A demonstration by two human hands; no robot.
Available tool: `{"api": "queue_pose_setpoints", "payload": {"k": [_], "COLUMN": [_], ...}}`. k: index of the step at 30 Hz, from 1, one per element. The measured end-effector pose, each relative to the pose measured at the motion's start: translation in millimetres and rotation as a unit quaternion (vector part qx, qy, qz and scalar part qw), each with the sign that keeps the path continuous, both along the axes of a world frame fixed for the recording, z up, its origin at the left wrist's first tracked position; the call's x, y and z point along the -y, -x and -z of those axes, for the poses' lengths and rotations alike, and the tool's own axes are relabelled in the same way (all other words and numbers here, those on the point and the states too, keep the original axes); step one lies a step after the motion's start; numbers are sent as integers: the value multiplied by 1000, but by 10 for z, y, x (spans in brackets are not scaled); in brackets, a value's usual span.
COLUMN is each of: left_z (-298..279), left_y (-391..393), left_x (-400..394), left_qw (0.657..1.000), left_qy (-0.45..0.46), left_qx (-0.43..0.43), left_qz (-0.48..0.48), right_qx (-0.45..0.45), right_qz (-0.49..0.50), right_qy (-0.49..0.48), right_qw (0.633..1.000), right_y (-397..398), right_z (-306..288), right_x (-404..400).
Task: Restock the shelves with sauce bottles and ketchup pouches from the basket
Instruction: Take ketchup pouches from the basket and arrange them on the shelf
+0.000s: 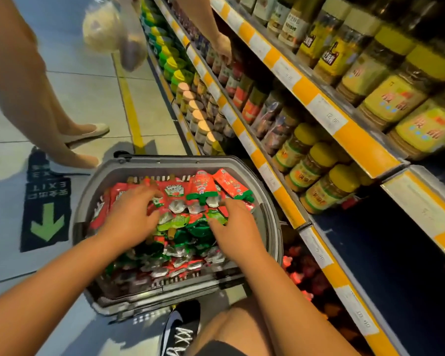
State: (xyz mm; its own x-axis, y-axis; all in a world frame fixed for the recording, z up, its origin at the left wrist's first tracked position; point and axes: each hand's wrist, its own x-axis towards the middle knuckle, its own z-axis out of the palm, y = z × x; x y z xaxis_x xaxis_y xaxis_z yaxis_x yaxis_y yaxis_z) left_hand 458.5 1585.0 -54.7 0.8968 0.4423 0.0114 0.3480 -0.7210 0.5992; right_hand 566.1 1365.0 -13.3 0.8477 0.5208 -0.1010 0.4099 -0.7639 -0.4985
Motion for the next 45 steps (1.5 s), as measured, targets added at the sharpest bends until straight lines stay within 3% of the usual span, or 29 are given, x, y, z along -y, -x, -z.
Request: {"api": "queue_pose_setpoints", "payload": {"k": [6, 13, 20, 27, 37, 45], "left_z": [126, 138, 197, 370, 285, 97], "left_y": [-87, -476, -980, -1228, -1080, -823], "left_x": [-154, -48, 303, 480, 550, 578], "left_qw": [999, 997, 985, 981, 989, 994], "left_qy": [-6, -44, -84, -117, -104, -73], "left_qx": [-35, -34, -59, -97, -30, 37], "left_qz": [-17, 51, 141, 123, 99, 75], "right_qx": [56, 118, 92, 34, 111, 149], "right_qz": [7, -32, 56, 99, 60, 100], "right_qy": [18, 103, 116, 125, 114, 44], "right_qw": [998, 987, 988, 987, 985, 983], "right_y": [-290, -590, -868, -962, -857, -711], "right_z": [220, 442, 569, 640, 534, 328], "right_x": [-294, -448, -347, -242, -195, -5]}}
